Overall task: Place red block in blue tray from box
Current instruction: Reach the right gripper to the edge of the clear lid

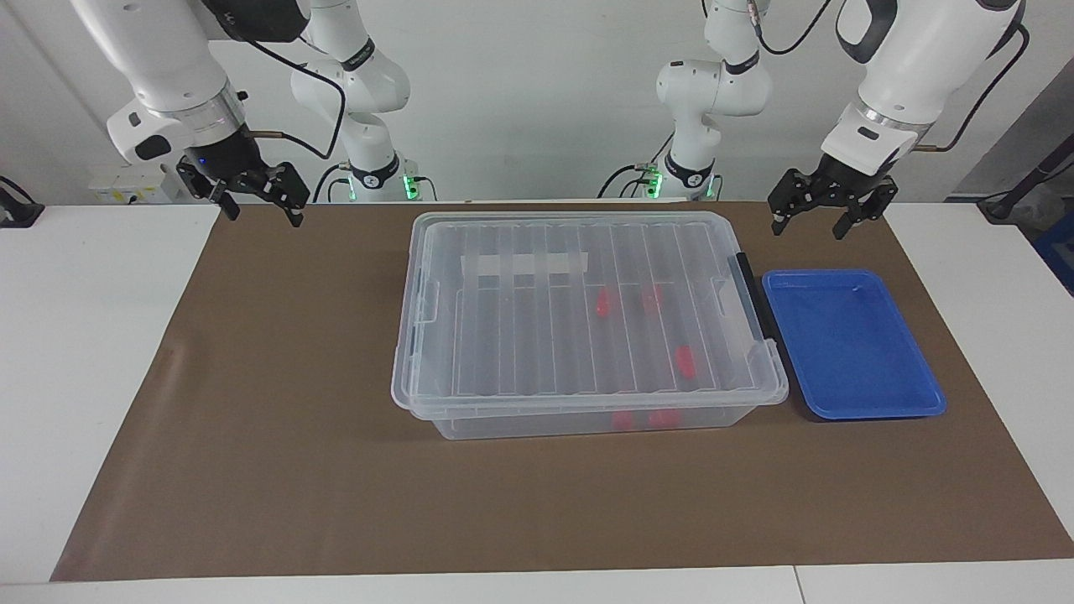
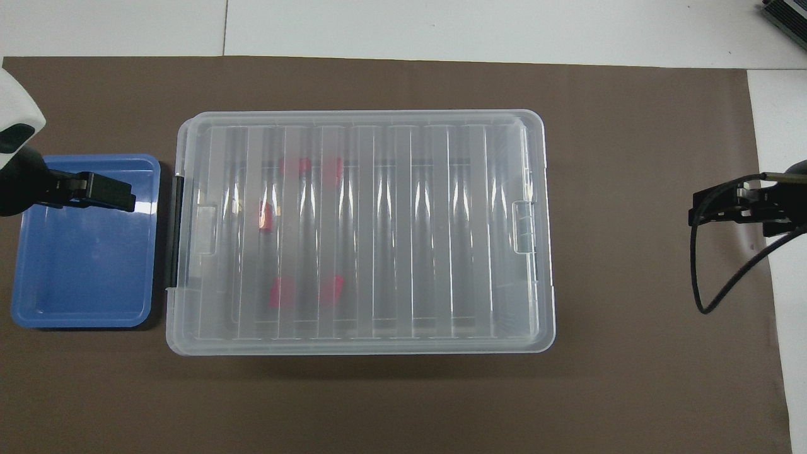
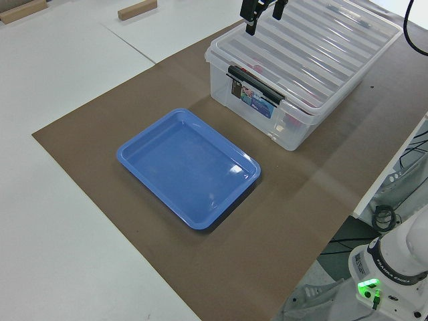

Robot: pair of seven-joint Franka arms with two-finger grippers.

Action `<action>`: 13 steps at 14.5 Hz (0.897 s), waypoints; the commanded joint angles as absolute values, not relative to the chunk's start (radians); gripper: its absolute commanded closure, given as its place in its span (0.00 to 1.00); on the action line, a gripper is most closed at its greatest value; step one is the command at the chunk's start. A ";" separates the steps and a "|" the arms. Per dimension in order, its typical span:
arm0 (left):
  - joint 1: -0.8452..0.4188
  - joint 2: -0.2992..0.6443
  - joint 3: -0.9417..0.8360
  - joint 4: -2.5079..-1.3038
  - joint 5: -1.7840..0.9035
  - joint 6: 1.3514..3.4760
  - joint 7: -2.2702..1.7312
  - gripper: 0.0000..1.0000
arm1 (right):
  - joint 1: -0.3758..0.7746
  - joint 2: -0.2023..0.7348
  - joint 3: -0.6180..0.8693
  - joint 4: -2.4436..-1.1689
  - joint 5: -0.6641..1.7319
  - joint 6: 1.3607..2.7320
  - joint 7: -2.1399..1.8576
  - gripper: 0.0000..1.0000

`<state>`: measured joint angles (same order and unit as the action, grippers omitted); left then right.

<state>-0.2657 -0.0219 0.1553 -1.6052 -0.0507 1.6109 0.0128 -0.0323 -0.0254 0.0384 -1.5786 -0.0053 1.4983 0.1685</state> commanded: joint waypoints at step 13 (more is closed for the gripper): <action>-0.264 -0.034 0.156 -1.612 -0.037 1.605 0.023 0.00 | 0.026 -0.065 0.043 -1.776 0.008 1.765 0.211 0.00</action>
